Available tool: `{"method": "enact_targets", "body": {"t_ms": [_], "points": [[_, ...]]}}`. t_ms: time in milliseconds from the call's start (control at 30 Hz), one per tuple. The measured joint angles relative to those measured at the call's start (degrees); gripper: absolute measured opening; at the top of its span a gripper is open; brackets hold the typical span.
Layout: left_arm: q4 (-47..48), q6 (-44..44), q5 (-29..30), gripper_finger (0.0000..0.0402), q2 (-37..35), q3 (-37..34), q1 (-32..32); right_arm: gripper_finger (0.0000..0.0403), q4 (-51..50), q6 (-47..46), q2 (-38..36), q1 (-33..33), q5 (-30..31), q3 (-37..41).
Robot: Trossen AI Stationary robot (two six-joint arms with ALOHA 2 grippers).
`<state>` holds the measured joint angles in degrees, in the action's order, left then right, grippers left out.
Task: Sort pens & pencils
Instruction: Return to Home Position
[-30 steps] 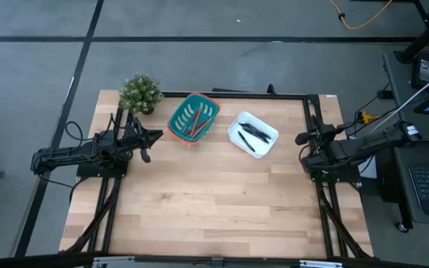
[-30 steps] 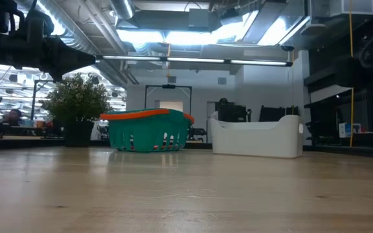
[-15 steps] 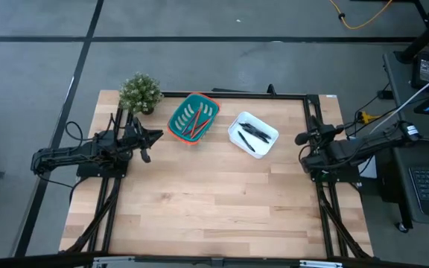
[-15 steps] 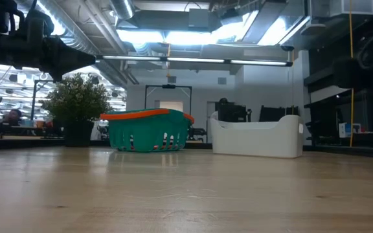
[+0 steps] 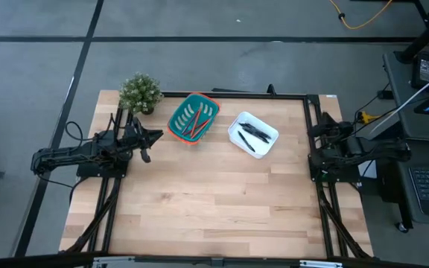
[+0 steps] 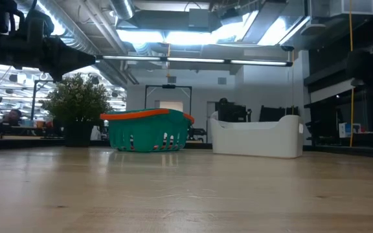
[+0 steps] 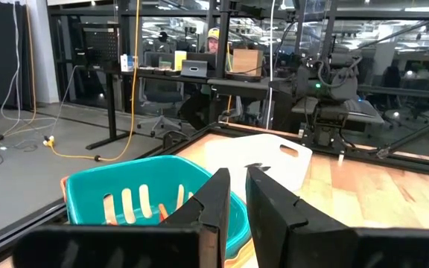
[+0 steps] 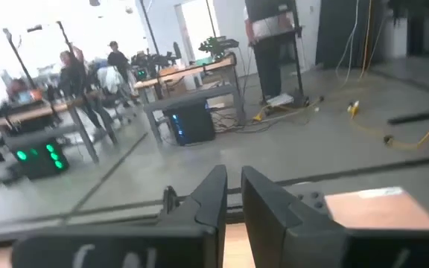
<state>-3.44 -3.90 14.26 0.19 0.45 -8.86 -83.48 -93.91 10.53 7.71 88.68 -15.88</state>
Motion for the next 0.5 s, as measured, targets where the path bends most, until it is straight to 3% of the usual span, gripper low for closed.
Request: {"method": "enact_targets", "body": {"t_ms": [200, 500], "points": [[0.0, 0.0, 0.0, 0.0041, 0.0, 0.0, 0.0, 0.0048, 0.0, 0.0, -5.5, 0.0, 0.1, 0.0], [0.0, 0.0, 0.0, 0.0041, 0.0, 0.0, 0.0, 0.0048, 0.0, 0.0, -3.2, 0.0, 0.2, 0.0]]}}
